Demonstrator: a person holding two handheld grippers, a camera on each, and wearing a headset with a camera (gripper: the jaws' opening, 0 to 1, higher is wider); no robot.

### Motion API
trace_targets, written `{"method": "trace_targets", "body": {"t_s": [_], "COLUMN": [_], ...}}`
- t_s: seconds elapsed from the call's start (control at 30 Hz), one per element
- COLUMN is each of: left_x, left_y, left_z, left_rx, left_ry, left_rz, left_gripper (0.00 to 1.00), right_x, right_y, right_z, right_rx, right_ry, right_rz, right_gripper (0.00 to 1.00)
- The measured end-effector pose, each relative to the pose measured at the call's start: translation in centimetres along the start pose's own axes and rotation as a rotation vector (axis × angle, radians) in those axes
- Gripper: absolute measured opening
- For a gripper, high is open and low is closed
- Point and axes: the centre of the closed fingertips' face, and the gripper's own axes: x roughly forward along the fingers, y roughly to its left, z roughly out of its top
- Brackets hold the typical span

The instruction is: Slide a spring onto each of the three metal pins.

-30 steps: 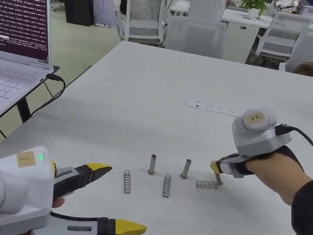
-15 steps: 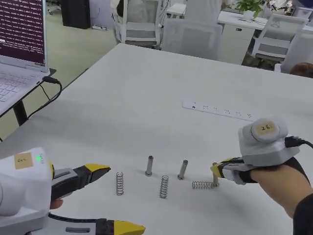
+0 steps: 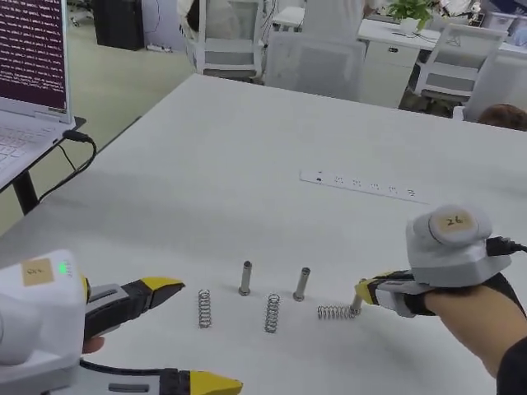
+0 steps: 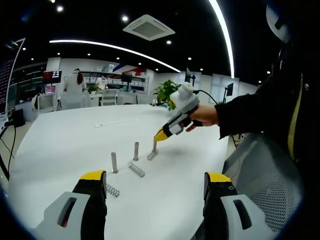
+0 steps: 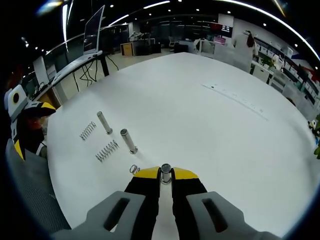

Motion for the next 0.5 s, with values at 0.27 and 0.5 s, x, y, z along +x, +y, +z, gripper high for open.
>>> {"method": "trace_targets", "body": {"t_s": [0.27,0.5], "left_x": [0.07,0.08], "left_y": [0.01,0.13], "left_z": [-0.07,0.01], "left_rx": [-0.002,-0.006], "left_ry": [0.001,-0.004], "left_rz": [0.0,0.006], "left_gripper": [0.77,0.77], "right_x": [-0.05,-0.17], "right_y": [0.08,0.17], "right_z": [-0.04,-0.16], "right_rx": [0.01,-0.001], "right_ry": [0.007,0.03], "right_rz": [0.002,-0.003], "right_gripper": [0.05,0.05]}}
